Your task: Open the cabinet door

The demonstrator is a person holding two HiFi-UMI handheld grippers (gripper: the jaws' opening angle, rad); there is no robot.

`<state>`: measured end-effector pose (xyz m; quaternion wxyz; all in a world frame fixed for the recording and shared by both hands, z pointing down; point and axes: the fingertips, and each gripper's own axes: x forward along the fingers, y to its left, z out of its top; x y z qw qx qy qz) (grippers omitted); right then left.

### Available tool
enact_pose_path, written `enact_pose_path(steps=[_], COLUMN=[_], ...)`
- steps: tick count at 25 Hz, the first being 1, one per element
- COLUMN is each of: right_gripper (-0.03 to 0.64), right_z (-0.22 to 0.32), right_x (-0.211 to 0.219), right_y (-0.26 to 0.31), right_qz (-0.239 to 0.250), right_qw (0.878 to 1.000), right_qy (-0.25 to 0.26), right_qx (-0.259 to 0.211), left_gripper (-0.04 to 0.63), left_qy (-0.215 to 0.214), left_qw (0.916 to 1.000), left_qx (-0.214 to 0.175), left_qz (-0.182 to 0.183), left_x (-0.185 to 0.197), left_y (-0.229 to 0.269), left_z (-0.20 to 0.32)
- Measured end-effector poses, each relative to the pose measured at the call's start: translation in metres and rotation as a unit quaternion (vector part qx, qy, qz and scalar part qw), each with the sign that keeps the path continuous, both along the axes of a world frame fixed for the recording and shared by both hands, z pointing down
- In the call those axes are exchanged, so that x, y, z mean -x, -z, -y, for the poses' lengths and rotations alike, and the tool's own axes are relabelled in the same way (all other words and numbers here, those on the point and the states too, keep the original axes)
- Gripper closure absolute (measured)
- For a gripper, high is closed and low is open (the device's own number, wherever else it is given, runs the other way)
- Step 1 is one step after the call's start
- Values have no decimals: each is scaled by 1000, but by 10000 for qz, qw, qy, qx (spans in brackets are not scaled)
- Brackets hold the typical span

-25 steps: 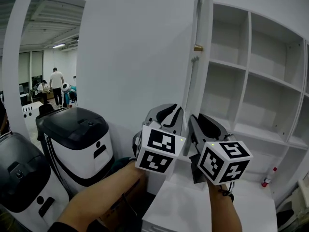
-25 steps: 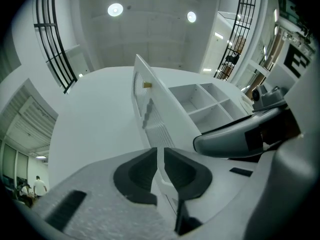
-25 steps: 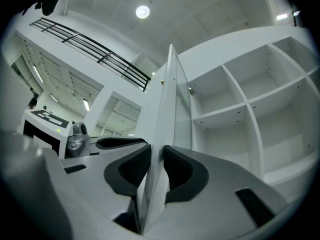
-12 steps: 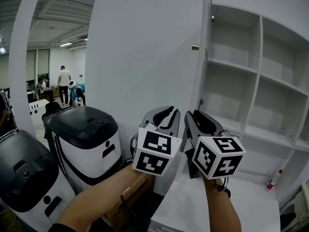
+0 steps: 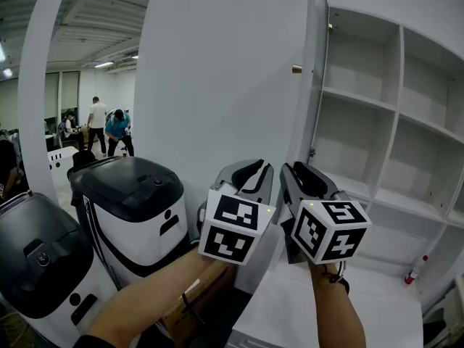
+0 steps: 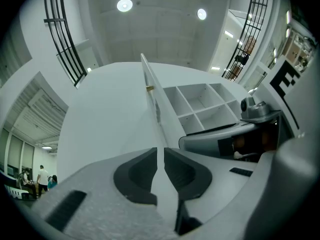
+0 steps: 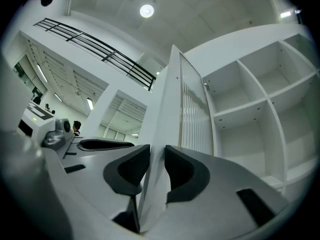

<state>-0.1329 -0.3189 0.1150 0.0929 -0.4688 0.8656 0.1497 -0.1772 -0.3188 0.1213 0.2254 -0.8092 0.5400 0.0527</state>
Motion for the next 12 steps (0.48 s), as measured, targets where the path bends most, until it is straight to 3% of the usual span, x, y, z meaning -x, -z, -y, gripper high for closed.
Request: enact_pose_path(steps=[12], right_gripper=[520], right_z=[-12], right_x=[-12], right_y=[-10], right_qz=[-254], right_qw=[9994], right_qy=[-224], right_qx=[13], left_gripper=[543], left_qy=[-447], left_qw=[9987], left_qx=[99], left_qz=[-203], left_x=[-21], left_y=[-2], left_z=[-11])
